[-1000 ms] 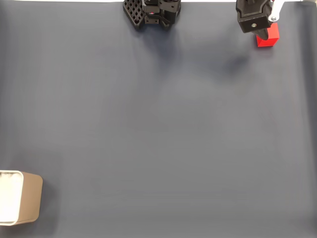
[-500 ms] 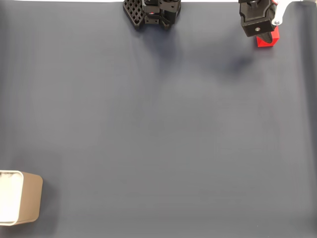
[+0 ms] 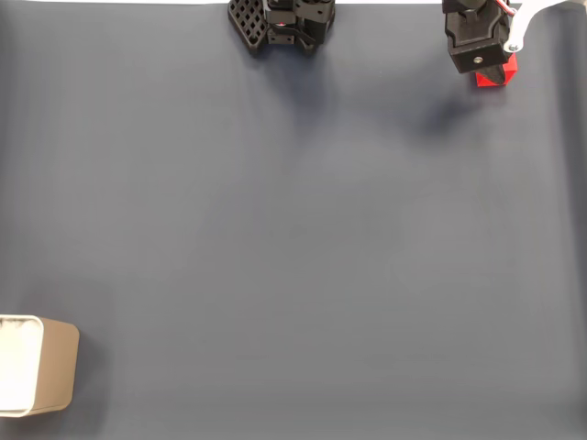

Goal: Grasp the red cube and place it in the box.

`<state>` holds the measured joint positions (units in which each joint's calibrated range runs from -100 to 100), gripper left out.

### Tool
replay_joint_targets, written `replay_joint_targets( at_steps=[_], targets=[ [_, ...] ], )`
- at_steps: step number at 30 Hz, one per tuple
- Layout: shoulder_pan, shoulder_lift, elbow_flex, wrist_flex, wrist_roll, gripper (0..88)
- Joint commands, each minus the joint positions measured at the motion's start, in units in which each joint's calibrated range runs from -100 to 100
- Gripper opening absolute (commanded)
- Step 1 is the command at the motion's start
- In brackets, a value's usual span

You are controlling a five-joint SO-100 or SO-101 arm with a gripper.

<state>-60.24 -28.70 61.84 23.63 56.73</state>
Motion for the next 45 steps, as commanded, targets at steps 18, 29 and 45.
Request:
replay_joint_targets(
  at_steps=[18,29,45],
  targets=[
    [-2.0,1.7,-0.8,-2.9,-1.0,46.6],
    [-2.3,3.7,-1.2,-4.4,-1.3,46.8],
    [-3.3,4.5,-0.8,-5.3,-2.0,47.0]
  ],
)
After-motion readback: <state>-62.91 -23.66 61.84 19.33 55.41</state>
